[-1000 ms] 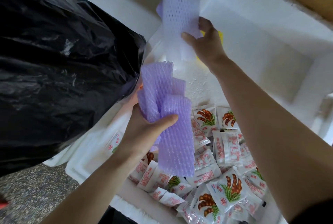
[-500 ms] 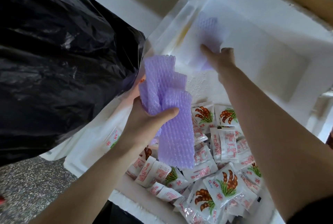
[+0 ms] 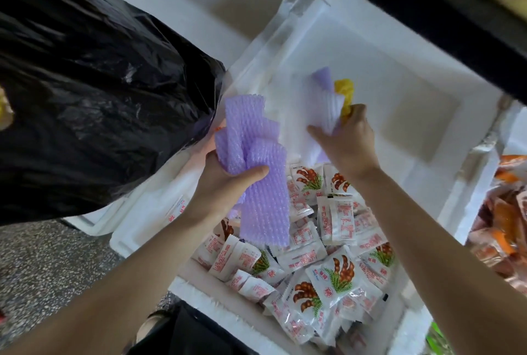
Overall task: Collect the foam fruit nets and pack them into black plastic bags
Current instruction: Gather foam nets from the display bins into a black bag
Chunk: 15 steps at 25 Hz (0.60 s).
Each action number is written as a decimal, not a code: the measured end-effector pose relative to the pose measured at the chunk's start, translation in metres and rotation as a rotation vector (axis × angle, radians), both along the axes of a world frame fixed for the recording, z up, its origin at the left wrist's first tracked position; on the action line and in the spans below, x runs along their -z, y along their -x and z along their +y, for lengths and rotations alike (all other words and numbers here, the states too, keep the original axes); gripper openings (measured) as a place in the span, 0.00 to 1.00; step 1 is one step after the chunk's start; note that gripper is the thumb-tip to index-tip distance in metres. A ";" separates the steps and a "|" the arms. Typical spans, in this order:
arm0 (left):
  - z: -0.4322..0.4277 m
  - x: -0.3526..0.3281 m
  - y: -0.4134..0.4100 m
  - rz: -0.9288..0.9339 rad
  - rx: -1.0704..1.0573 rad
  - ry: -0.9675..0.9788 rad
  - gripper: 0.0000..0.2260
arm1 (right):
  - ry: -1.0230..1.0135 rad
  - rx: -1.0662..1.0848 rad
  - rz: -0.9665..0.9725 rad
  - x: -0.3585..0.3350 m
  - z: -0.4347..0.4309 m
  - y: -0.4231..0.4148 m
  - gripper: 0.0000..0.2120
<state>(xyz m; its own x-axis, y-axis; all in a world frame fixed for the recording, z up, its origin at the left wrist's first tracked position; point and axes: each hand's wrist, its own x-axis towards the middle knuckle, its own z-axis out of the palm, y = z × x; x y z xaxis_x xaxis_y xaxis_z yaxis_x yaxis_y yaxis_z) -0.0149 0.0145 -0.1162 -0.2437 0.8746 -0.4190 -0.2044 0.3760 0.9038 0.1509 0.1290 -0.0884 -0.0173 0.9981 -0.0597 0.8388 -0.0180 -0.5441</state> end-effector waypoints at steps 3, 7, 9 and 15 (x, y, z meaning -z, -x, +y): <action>-0.001 -0.002 -0.005 0.027 -0.022 0.052 0.24 | 0.015 -0.198 -0.212 -0.023 -0.047 -0.008 0.22; -0.013 -0.020 -0.017 0.022 -0.056 0.138 0.31 | 0.028 -0.478 -0.314 -0.050 -0.101 -0.003 0.32; -0.022 -0.039 -0.017 0.021 -0.049 0.097 0.30 | 0.014 -0.527 -0.267 -0.068 -0.116 -0.002 0.35; -0.042 -0.135 0.012 0.186 -0.026 -0.302 0.25 | -0.148 -0.530 -0.037 -0.141 -0.142 0.007 0.23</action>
